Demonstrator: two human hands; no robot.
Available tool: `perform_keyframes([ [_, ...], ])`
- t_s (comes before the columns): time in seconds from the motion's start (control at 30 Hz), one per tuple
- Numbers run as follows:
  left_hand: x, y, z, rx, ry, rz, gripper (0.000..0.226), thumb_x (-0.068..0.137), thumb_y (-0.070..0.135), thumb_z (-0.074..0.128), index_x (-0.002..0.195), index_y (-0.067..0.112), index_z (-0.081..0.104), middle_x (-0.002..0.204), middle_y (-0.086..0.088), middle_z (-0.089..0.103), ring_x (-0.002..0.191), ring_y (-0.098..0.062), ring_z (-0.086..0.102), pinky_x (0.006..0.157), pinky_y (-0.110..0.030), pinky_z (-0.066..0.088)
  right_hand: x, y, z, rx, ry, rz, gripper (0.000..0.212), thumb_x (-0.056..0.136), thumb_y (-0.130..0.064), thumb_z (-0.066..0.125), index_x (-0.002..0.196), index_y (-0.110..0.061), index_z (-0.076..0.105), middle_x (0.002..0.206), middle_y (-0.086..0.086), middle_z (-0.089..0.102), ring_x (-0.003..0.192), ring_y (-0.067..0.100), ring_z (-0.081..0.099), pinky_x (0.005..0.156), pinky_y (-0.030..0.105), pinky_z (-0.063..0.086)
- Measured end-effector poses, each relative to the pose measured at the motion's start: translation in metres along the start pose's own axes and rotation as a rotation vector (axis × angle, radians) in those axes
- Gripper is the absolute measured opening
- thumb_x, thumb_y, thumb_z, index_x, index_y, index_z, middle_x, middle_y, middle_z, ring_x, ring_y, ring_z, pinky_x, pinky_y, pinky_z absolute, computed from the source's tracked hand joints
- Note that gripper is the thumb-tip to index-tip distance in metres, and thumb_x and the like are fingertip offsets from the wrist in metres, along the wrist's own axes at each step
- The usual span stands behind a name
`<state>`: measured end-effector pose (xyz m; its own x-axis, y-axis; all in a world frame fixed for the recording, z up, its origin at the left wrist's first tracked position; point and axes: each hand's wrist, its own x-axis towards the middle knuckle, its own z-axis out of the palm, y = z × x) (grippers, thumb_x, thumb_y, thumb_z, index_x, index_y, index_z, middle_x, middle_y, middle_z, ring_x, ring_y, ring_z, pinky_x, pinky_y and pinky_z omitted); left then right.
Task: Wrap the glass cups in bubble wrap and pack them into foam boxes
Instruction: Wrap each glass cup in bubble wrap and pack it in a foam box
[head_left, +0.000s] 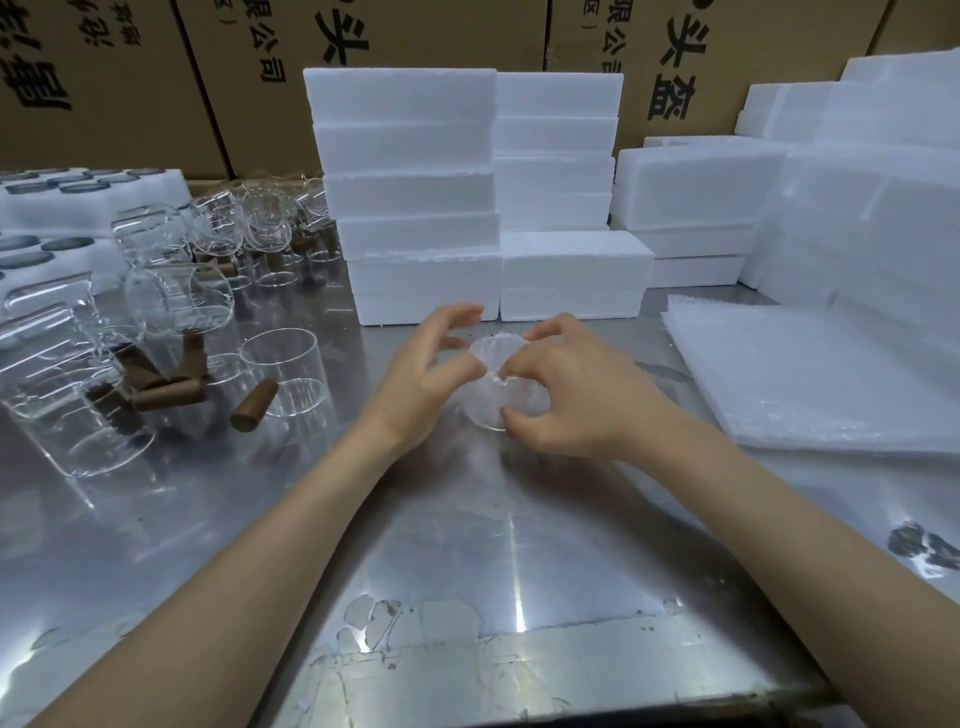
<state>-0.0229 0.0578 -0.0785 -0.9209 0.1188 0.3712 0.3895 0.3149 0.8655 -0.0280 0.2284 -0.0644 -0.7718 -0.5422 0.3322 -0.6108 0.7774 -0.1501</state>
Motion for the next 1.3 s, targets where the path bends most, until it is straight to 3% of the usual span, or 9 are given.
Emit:
perform_keyframes([
  [0.27,0.001,-0.008,0.007,-0.087,-0.297,-0.135,0.078,0.059,0.029,0.059,0.133,0.027,0.036,0.106,0.008,0.054,0.08,0.008,0.054,0.071,-0.009,0.041,0.008,-0.007,-0.003,-0.004,-0.117,0.074,0.032,0.075,-0.05,0.058,0.057,-0.027,0.042,0.071,-0.007,0.049,0.096,0.006,0.03,0.065,0.029,0.037],
  [0.43,0.007,-0.008,0.006,-0.133,-0.275,-0.173,0.076,0.055,0.033,0.058,0.128,0.025,0.043,0.11,0.005,0.057,0.095,-0.006,0.055,0.081,-0.018,0.041,0.013,-0.01,-0.002,-0.074,-0.121,0.046,0.028,0.074,-0.05,0.048,0.077,-0.024,0.058,0.076,-0.005,0.055,0.099,0.016,0.041,0.067,0.032,0.039],
  [0.57,0.009,-0.007,0.008,-0.407,-0.24,-0.214,0.055,0.072,0.02,0.045,0.125,0.01,0.053,0.124,-0.011,0.061,0.114,-0.021,0.057,0.103,-0.036,0.038,0.0,-0.002,-0.005,0.133,-0.13,-0.005,0.059,0.065,-0.058,0.032,0.099,-0.026,0.067,0.101,-0.008,0.062,0.111,0.012,0.039,0.091,0.026,0.039],
  [0.7,0.018,-0.009,0.001,-0.489,-0.021,-0.358,0.051,0.098,0.04,0.031,0.131,0.007,0.051,0.133,-0.015,0.057,0.124,-0.026,0.052,0.109,-0.038,0.033,0.002,0.016,-0.023,0.76,0.191,0.076,0.037,0.068,-0.023,0.046,0.093,-0.025,0.072,0.097,-0.007,0.068,0.099,-0.002,0.056,0.083,0.011,0.04],
  [0.8,0.026,-0.016,0.003,-0.423,0.103,-0.376,0.049,0.103,0.039,0.023,0.129,0.009,0.052,0.129,-0.01,0.058,0.121,-0.02,0.052,0.105,-0.031,0.037,0.012,0.035,-0.019,0.949,0.483,0.231,0.034,0.076,-0.015,0.042,0.09,-0.018,0.073,0.092,-0.006,0.073,0.091,-0.003,0.063,0.077,0.006,0.04],
  [0.97,0.041,-0.023,0.021,-0.267,0.096,-0.327,0.035,0.103,0.031,0.027,0.114,0.015,0.057,0.117,0.0,0.059,0.109,-0.013,0.054,0.097,-0.026,0.037,0.028,0.082,0.014,1.057,0.478,0.725,0.039,0.092,-0.012,0.04,0.126,-0.02,0.058,0.128,-0.007,0.054,0.115,0.008,0.05,0.083,0.024,0.041],
  [1.03,0.053,-0.023,0.026,-0.246,0.132,-0.348,0.027,0.102,0.026,0.034,0.112,0.015,0.057,0.117,-0.002,0.059,0.109,-0.015,0.054,0.09,-0.026,0.04,0.034,0.095,0.015,1.069,0.492,0.796,0.034,0.091,-0.014,0.04,0.121,-0.021,0.056,0.116,-0.008,0.049,0.105,0.014,0.049,0.07,0.026,0.039],
  [1.17,0.071,-0.031,0.028,-0.138,0.172,-0.345,0.028,0.099,0.011,0.044,0.124,0.011,0.057,0.122,-0.004,0.058,0.107,-0.017,0.057,0.087,-0.025,0.043,0.049,0.111,0.014,1.027,0.505,0.842,0.015,0.086,-0.01,0.038,0.074,-0.018,0.036,0.075,-0.001,0.033,0.063,0.018,0.029,0.056,0.028,0.023],
  [1.3,0.079,-0.037,0.026,-0.089,0.171,-0.359,0.04,0.097,-0.001,0.046,0.136,0.003,0.048,0.138,-0.01,0.052,0.125,-0.024,0.052,0.106,-0.032,0.04,0.056,0.118,0.012,0.974,0.495,0.829,0.008,0.088,-0.01,0.038,0.085,-0.015,0.043,0.078,-0.002,0.038,0.063,0.014,0.033,0.056,0.028,0.025],
])
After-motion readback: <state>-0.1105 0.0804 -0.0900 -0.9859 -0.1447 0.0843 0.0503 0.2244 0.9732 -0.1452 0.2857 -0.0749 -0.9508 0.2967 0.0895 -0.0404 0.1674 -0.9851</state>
